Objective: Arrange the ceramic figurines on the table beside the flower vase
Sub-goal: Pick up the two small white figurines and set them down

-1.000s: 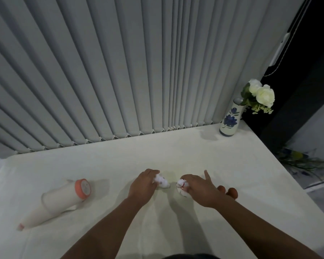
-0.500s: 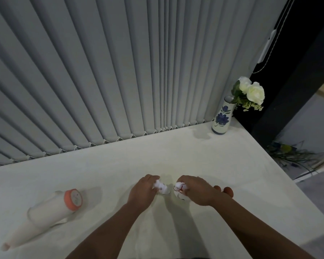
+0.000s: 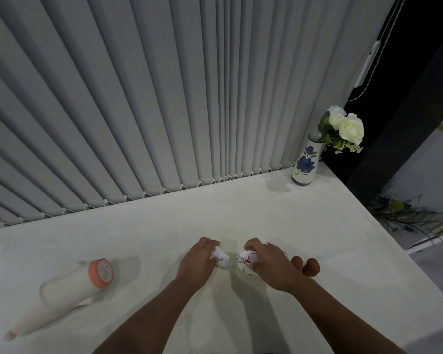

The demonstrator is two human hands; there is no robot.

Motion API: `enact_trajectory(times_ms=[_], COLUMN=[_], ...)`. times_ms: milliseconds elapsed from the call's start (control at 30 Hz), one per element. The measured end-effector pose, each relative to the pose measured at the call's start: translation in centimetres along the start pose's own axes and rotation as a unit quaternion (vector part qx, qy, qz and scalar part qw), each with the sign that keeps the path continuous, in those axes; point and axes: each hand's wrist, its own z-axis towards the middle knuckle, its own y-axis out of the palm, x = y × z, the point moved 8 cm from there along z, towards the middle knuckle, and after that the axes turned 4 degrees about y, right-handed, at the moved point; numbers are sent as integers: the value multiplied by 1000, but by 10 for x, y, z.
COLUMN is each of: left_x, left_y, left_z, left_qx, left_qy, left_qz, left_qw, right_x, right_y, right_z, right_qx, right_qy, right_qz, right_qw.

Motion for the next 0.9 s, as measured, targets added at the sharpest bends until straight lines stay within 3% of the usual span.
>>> enact_trajectory(times_ms=[633,900], left_x=[-2,-15], left_y=[-9,-55], left_z=[-26,-64], left_qx=[50,187], left_qy=[-20,-24], left_qz=[16,40], left_qw=[998,981], right_x=[18,-24], right_y=[-4,-25], right_z=[-5,-1], right_qx=[38,144], right_qy=[0,-79], right_qz=[29,-37], right_qw=[999,986])
